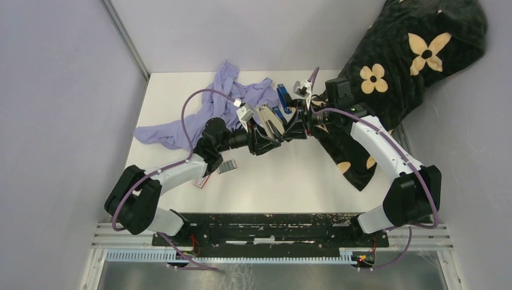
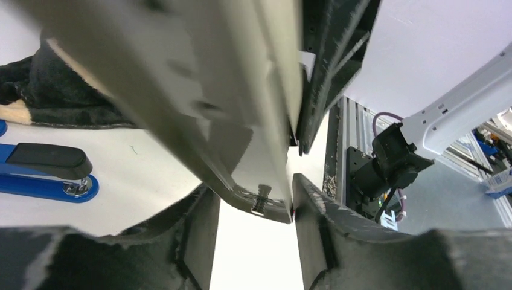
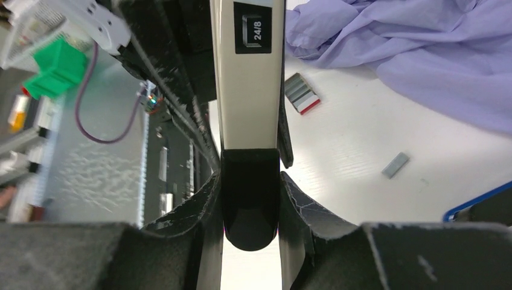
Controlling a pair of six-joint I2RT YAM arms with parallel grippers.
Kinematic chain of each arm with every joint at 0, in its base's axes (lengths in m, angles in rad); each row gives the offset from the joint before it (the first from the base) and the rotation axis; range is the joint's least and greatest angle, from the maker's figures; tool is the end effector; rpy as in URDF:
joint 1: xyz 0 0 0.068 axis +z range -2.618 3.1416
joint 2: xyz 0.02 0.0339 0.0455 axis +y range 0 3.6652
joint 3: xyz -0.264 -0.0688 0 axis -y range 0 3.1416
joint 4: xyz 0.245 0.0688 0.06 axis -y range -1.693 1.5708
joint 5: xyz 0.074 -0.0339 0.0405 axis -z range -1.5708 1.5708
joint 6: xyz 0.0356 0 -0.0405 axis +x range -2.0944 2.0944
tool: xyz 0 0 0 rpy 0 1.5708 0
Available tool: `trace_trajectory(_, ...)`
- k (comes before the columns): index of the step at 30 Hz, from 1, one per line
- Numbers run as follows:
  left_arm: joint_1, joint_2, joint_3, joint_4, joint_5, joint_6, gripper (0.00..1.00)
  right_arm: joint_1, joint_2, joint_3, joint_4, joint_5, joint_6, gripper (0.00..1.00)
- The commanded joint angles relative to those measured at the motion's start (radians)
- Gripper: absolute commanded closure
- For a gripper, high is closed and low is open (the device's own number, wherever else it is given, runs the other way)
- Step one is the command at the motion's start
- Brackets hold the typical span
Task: Unload the staples from the stapler
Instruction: Place the stapler at the center of the board.
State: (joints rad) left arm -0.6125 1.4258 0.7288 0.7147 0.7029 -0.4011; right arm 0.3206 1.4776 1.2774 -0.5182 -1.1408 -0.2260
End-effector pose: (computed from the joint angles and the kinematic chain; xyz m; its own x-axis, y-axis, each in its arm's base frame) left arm 0.2399 -0.1967 0.2653 -0.3644 -0.1080 -0.9250 0.8963 0.2287 -0.3798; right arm 0.2881 0.1298 0.3280 -0.4338 -0.2425 -0.8678 -0.9009 0.1289 0.4143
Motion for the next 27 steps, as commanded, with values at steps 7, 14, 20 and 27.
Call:
trace_trajectory(7, -0.022, -0.186, -0.103, 0.049, -0.094, 0.117, 0.13, -0.019, -0.059, -0.006, 0.148, -0.061, 0.224, 0.99)
trace_trajectory(14, -0.021, -0.374, -0.153, -0.157, -0.293, 0.213, 0.04, -0.058, -0.095, -0.048, 0.135, -0.062, 0.227, 0.99)
trace_trajectory(20, -0.021, -0.535, -0.155, -0.38, -0.488, 0.271, 0.01, -0.096, -0.128, -0.06, -0.023, -0.033, 0.08, 0.99)
trace_trajectory(27, -0.021, -0.611, -0.16, -0.425, -0.576, 0.222, 0.01, -0.129, -0.154, -0.055, -0.223, 0.036, -0.112, 0.99)
